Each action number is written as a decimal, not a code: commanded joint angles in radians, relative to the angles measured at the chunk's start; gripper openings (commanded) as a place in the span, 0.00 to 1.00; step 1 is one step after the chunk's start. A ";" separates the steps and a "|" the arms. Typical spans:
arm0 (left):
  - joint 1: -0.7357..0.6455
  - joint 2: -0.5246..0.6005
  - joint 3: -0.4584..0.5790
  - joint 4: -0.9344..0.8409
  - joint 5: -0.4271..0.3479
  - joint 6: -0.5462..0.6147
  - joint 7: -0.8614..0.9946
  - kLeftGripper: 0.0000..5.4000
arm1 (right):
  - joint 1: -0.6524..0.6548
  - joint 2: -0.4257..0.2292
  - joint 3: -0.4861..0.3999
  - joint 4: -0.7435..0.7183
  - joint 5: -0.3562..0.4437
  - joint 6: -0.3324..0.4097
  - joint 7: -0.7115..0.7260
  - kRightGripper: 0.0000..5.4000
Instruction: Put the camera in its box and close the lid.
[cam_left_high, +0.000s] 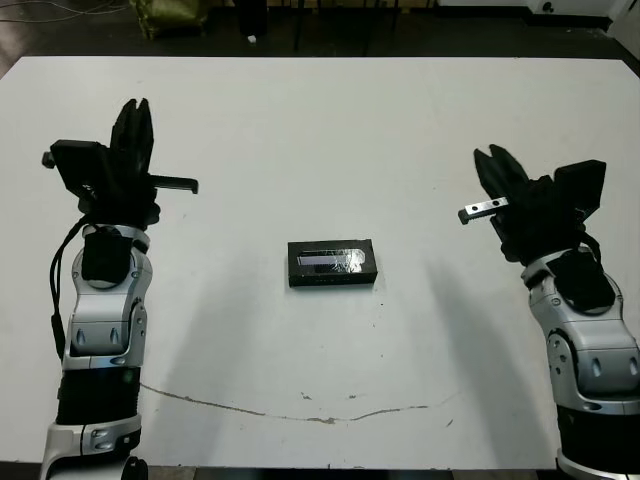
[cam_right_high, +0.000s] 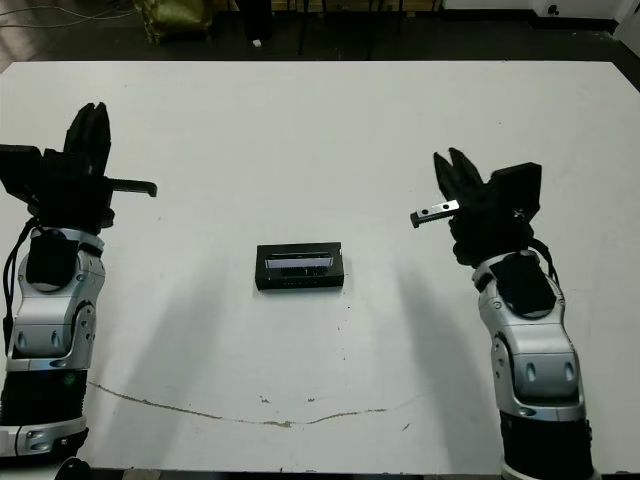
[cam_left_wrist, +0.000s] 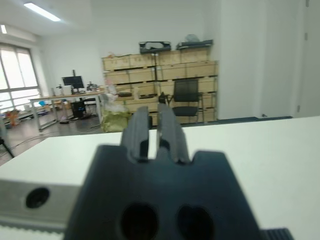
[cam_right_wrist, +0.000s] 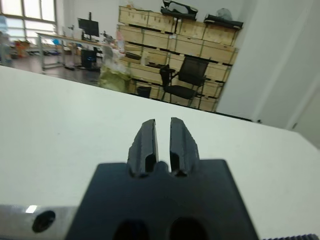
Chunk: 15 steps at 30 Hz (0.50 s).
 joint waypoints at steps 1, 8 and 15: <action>0.022 -0.011 0.002 0.041 -0.015 -0.028 -0.004 0.00 | 0.029 0.009 0.007 -0.008 -0.028 0.003 -0.021 0.00; 0.031 -0.031 0.007 0.038 -0.079 -0.002 -0.017 0.00 | 0.023 0.037 0.005 -0.009 -0.044 0.017 -0.047 0.00; 0.036 -0.030 -0.004 0.025 -0.086 0.010 -0.018 0.00 | 0.011 0.055 -0.027 0.076 0.020 -0.081 -0.003 0.00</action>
